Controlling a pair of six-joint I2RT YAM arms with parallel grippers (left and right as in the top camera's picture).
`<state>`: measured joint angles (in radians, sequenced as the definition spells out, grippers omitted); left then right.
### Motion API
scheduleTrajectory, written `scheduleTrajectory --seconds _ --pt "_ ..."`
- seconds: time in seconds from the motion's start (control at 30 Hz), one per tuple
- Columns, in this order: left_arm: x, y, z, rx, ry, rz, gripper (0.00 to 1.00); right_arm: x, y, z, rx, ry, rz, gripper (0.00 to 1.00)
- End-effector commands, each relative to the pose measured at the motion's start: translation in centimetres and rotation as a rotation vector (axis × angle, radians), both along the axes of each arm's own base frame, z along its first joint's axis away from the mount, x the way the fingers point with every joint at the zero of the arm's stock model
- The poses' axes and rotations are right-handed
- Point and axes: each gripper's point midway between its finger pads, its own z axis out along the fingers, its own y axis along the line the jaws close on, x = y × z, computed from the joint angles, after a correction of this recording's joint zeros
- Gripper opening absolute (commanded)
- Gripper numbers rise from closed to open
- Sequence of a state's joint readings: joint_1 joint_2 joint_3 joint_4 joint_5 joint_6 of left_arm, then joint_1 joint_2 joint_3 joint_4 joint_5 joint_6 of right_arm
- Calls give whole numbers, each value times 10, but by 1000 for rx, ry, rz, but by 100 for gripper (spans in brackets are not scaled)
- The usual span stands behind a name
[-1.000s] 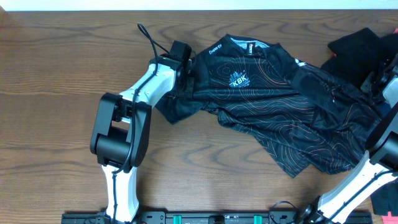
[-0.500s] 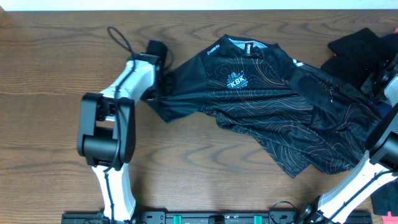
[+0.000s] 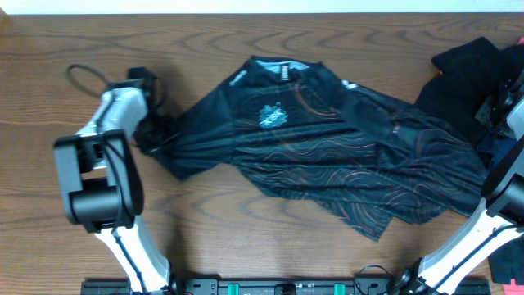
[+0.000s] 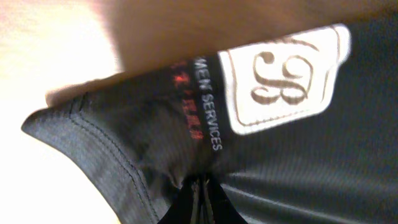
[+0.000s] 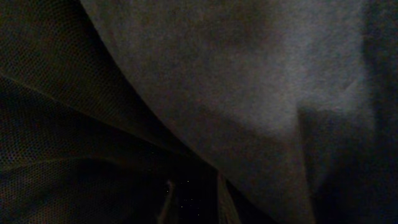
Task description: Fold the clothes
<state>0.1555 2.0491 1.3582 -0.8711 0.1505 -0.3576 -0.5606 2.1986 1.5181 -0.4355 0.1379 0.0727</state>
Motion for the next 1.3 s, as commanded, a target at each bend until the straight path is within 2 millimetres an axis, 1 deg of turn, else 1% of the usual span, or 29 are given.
scheduleTrajectory --seconds 0.0,0.1,0.2,0.23,0.27,0.3,0.33,0.37,0.4,0.43,0.47,0.53,0.63,0.73,0.8,0.9,1.0,1.1,1.2,1.27 --pt "-38 34 -27 43 133 116 6 -33 -8 -29 8 114 -59 27" --pt "-29 47 -6 57 57 146 6 -34 -5 -30 20 120 -55 33" --pt "-10 49 26 82 -77 128 6 -34 2 -33 54 123 -27 47" --pt "0 45 38 85 -135 92 17 -35 4 -33 62 125 -22 53" --pt "12 39 52 86 -209 40 31 -36 5 -32 67 131 -22 60" --pt "24 30 67 86 -287 -28 41 -38 6 -30 70 135 -22 71" --pt "33 23 78 90 -342 -80 50 -38 6 -27 70 135 -22 78" --pt "47 10 94 103 -426 -176 63 -38 6 -21 67 131 -22 87" --pt "55 1 104 111 -478 -239 74 -38 6 -14 62 122 -22 89" --pt "66 -12 114 123 -537 -315 88 -37 6 -4 53 108 -22 92" --pt "74 -24 121 130 -580 -365 94 -34 5 8 46 85 -19 94" --pt "88 -46 129 137 -641 -454 98 -27 7 32 41 26 -6 99" --pt "104 -72 125 144 -699 -567 99 -12 21 78 57 -95 70 99" --pt "116 -85 113 149 -705 -642 99 -5 39 117 61 -175 130 99" --pt "126 -90 101 148 -684 -688 99 -3 53 138 59 -205 160 99" --pt "140 -96 81 151 -652 -769 99 -2 77 157 65 -220 207 99" --pt "153 -102 63 152 -626 -842 99 0 99 165 72 -216 250 99" --pt "163 -105 46 153 -612 -881 99 3 119 163 90 -194 291 99" --pt "168 -106 28 152 -599 -902 99 4 136 160 104 -173 324 99" --pt "169 -107 20 148 -591 -905 97 7 145 159 107 -169 343 96"
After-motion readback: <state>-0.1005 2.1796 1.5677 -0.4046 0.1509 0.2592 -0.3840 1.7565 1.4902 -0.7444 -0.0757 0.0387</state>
